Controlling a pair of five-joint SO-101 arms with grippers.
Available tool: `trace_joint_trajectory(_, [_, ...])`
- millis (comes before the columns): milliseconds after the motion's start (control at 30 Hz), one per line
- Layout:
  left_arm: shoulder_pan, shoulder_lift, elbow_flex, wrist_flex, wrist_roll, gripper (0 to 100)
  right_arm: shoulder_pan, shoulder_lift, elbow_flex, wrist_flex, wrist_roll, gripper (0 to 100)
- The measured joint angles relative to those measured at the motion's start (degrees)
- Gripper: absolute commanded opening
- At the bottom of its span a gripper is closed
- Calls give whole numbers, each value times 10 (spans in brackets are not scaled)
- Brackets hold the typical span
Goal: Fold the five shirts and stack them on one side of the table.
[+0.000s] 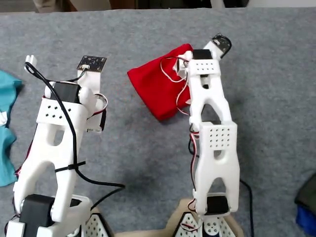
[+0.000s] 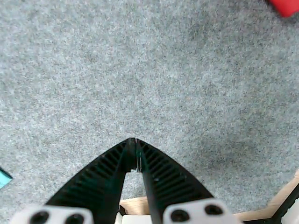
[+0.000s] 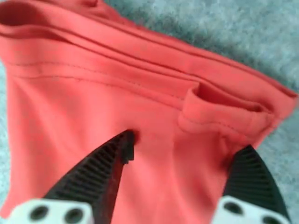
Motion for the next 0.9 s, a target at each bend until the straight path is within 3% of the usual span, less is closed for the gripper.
trace_joint_trajectory(333, [0, 0, 0, 0, 0, 19, 0, 41, -55, 19, 0, 306])
trace_joint_trajectory(633, [0, 0, 0, 0, 0, 19, 6, 46, -55, 24, 0, 9])
trace_joint_trajectory(900, [0, 0, 0, 0, 0, 19, 21, 52, -60, 26, 21, 5])
